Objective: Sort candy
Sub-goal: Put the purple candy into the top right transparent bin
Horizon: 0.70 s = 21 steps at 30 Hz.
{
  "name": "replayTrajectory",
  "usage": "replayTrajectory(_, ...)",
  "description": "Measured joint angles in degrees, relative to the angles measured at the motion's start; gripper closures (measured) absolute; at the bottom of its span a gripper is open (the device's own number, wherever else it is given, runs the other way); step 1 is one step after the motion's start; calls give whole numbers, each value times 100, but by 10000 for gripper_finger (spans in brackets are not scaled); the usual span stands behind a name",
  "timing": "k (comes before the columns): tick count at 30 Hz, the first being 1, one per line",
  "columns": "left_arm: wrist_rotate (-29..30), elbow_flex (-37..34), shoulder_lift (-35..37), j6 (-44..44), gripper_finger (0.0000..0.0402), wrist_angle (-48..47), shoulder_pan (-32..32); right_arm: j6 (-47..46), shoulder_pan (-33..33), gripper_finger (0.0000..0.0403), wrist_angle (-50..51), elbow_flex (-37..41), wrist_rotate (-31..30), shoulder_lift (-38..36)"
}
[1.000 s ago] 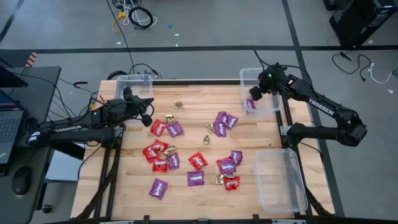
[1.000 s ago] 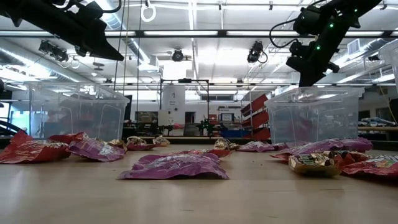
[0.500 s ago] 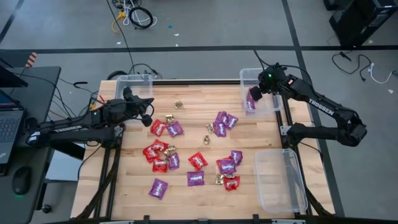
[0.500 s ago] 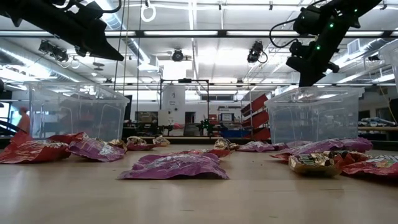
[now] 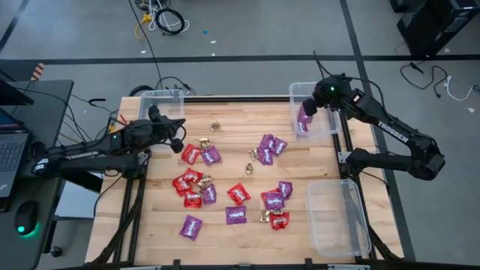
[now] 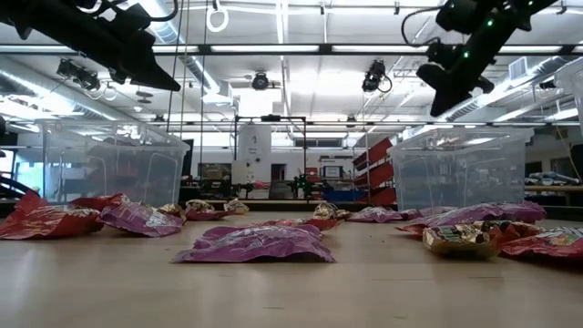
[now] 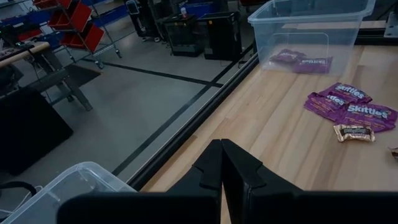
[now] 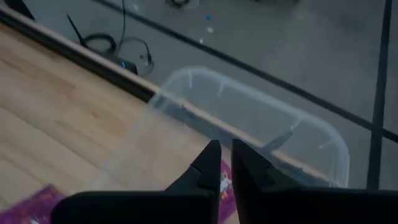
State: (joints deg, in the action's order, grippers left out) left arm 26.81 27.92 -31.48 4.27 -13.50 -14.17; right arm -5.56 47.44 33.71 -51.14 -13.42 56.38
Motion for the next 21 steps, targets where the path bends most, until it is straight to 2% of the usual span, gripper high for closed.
replayTrajectory(9, 0, 0, 0, -2, 393, 9, 1, -201, -836, 378, -671, -288, 396, -156)
replayTrajectory(21, 0, 0, 0, -29, 393, 20, 0, -185, -2215, 378, -1627, -319, 406, 318)
